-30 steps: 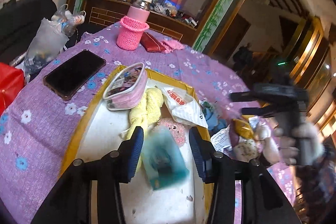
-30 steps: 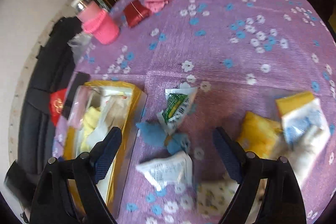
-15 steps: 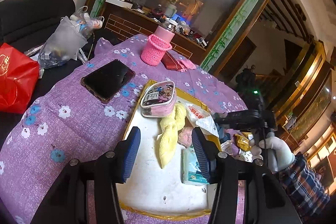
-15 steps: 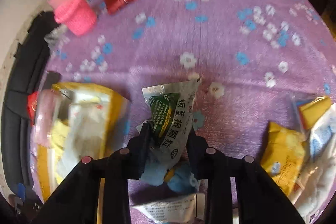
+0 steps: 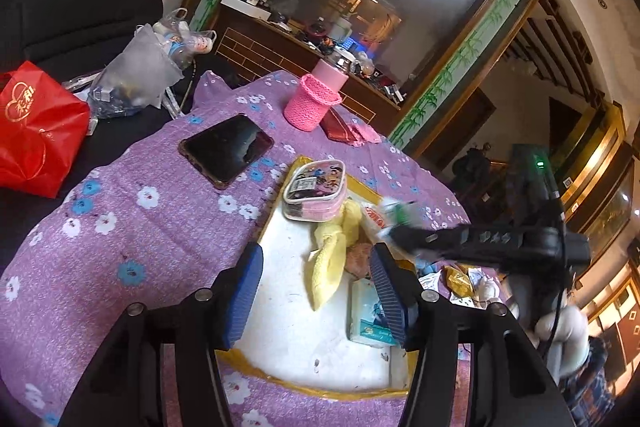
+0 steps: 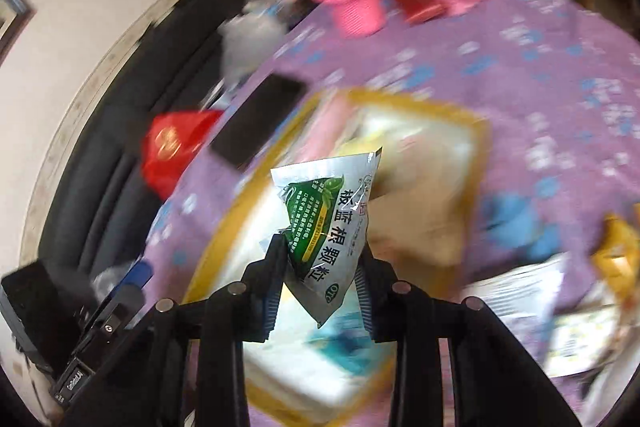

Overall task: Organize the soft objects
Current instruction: 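Grasp the green-printed packet with the right tool and drop it in the box, then move both tools back toward the remaining items on the table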

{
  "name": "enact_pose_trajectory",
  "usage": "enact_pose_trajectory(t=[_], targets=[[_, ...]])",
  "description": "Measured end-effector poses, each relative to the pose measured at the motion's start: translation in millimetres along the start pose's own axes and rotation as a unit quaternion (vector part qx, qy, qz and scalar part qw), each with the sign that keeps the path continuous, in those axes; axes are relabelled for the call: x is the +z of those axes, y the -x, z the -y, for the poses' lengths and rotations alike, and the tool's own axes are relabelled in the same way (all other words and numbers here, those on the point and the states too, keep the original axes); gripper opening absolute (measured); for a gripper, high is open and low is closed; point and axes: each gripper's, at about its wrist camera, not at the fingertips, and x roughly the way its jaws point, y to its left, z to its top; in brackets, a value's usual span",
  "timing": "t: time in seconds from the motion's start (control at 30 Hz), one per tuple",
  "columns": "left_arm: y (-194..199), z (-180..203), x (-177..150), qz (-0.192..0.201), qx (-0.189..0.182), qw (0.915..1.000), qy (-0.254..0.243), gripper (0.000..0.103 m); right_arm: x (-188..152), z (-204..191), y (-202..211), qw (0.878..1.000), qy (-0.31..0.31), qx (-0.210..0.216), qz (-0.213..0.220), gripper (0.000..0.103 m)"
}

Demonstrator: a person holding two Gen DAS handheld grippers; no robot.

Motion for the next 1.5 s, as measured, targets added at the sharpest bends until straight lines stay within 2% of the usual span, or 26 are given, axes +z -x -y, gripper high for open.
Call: enact_pose_trajectory(t=[0.13,0.3,0.4,0.47,0.57,0.67,0.77,0.87,1.0,1.03,1.1,1.17,1.33,1.43,1.5], targets=[[9,-9,3,0.01,0.006,0.9999,0.007,0.062,-6,-27,-34,1.0,0.014,0.013,-0.024,0.032],[16,-19,5,0.018,0.015,0.9997,0.011,0.066,-4,-33,-65,0.999,0.011,0.004,-0.037,0.034],[16,-21,5,0.017,0.018,0.9996,0.014,0.067,-2,-31,-70,0.999,0.01,-0.009,-0.031,0.051],[16,-22,5,0.018,0.02,0.9996,0.013,0.067,0,-30,-66,1.0,0.006,-0.004,-0.021,0.053],[16,-22,5,0.017,0.022,0.9995,0.012,0.068,1,-26,-41,1.0,0.002,0.013,0.009,0.053],[16,-17,3,0.013,0.024,0.9996,0.008,0.068,-7,-20,12,0.997,0.021,0.007,0.071,0.057],[13,-8,0,0.007,0.026,0.9996,-0.002,0.07,-24,-11,62,0.99,0.041,-0.021,0.137,0.07],[10,5,-4,-0.001,0.029,0.9994,-0.016,0.072,-52,1,117,0.973,0.066,-0.068,0.212,0.081],[6,33,-13,-0.015,0.024,0.9985,-0.047,0.074,-99,26,176,0.938,0.079,-0.162,0.297,0.097],[6,40,-15,-0.018,0.023,0.998,-0.056,0.074,-111,36,187,0.929,0.079,-0.188,0.308,0.101],[2,61,-21,-0.025,0.017,0.9963,-0.081,0.076,-125,56,199,0.919,0.072,-0.224,0.315,0.102],[-1,80,-28,-0.033,0.011,0.9942,-0.102,0.076,-137,87,208,0.917,0.045,-0.246,0.31,0.102],[-17,133,-51,-0.065,-0.007,0.9848,-0.161,0.077,-162,166,222,0.924,-0.051,-0.227,0.304,0.102],[-30,165,-70,-0.091,-0.016,0.9747,-0.204,0.077,-171,210,221,0.924,-0.108,-0.206,0.305,0.102],[-40,187,-84,-0.106,-0.019,0.9648,-0.24,0.077,-172,240,217,0.923,-0.14,-0.194,0.303,0.102]])
